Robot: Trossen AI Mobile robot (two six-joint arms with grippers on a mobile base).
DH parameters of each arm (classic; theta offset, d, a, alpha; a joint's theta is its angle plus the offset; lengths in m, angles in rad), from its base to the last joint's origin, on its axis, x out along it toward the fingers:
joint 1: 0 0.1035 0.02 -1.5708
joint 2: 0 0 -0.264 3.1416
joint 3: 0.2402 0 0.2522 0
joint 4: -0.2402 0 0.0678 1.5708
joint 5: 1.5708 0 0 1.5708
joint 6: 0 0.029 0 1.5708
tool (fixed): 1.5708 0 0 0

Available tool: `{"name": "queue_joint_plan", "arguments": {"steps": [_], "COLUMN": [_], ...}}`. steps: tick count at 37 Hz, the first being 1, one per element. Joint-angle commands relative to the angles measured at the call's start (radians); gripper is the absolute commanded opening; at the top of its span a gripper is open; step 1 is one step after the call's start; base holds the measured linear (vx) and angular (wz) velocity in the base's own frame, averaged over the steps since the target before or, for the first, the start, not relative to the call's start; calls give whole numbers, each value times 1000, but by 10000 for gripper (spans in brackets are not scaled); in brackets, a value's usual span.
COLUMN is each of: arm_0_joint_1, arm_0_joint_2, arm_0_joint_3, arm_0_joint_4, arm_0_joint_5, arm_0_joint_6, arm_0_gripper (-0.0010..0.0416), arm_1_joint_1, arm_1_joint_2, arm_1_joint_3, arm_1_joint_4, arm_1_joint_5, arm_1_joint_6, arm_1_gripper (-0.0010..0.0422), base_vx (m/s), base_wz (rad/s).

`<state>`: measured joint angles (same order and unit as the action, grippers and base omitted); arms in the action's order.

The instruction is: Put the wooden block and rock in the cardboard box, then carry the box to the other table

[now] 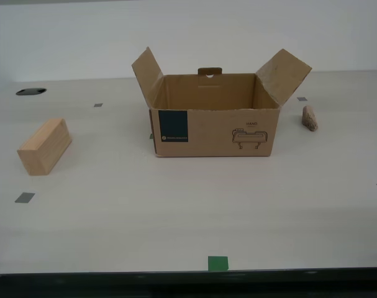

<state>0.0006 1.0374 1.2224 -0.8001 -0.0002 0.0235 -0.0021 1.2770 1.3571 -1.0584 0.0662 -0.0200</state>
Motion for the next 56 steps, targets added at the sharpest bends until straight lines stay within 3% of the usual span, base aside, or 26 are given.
{"name": "queue_joint_plan", "arguments": {"steps": [1, 26, 40, 47, 56], "arm_0_joint_1": [0, 0, 0, 1, 0], "arm_0_joint_2": [2, 11, 11, 17, 21], "arm_0_joint_3": [28, 42, 42, 42, 43], "arm_0_joint_4": [-16, 32, 32, 32, 33], "arm_0_joint_5": [0, 1, 1, 1, 1], "arm_0_joint_6": [4, 2, 3, 3, 15], "arm_0_gripper": [0, 0, 8, 63, 194], "arm_1_joint_1": [0, 0, 0, 0, 0], "arm_1_joint_2": [25, 27, 27, 27, 27], "arm_1_joint_3": [39, 81, 81, 81, 81], "arm_1_joint_4": [-21, -17, -8, -10, -10], "arm_1_joint_5": [3, 2, -6, -6, -6], "arm_1_joint_6": [5, 10, 9, 10, 9], "arm_1_gripper": [0, 2, 120, 178, 235], "base_vx": [0, 0, 0, 0, 0], "base_wz": [0, 0, 0, 0, 0]}}
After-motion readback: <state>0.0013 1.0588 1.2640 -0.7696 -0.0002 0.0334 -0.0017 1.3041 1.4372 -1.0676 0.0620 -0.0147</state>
